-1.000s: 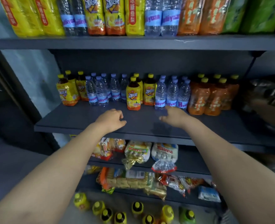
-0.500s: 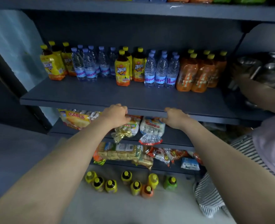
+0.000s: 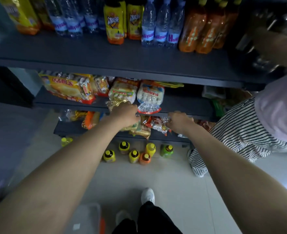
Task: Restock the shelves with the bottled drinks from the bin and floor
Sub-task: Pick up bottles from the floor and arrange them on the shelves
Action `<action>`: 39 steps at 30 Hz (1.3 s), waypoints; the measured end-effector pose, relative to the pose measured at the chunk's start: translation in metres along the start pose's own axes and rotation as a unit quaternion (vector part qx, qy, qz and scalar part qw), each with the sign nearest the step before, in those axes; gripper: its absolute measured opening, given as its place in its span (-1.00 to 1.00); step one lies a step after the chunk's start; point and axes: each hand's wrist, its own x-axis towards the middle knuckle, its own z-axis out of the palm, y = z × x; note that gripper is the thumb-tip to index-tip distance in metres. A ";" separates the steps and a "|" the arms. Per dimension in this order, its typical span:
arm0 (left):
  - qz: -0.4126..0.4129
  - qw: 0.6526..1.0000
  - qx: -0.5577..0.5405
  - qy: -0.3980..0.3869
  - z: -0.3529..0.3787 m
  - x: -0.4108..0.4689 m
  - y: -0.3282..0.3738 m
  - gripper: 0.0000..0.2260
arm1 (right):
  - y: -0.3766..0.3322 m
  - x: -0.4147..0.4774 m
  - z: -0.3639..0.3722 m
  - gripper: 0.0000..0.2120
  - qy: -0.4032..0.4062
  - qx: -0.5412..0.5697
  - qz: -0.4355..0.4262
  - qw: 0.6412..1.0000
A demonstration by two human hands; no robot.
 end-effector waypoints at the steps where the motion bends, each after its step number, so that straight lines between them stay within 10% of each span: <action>1: 0.001 1.000 -0.001 -0.004 0.008 0.001 0.003 -0.68 | 0.003 0.003 0.010 -0.56 -0.008 0.002 -0.005 1.000; 39: -0.181 0.945 -0.142 -0.232 0.497 0.134 -0.059 -0.65 | 0.078 0.260 0.452 -0.50 -0.171 0.038 -0.032 0.984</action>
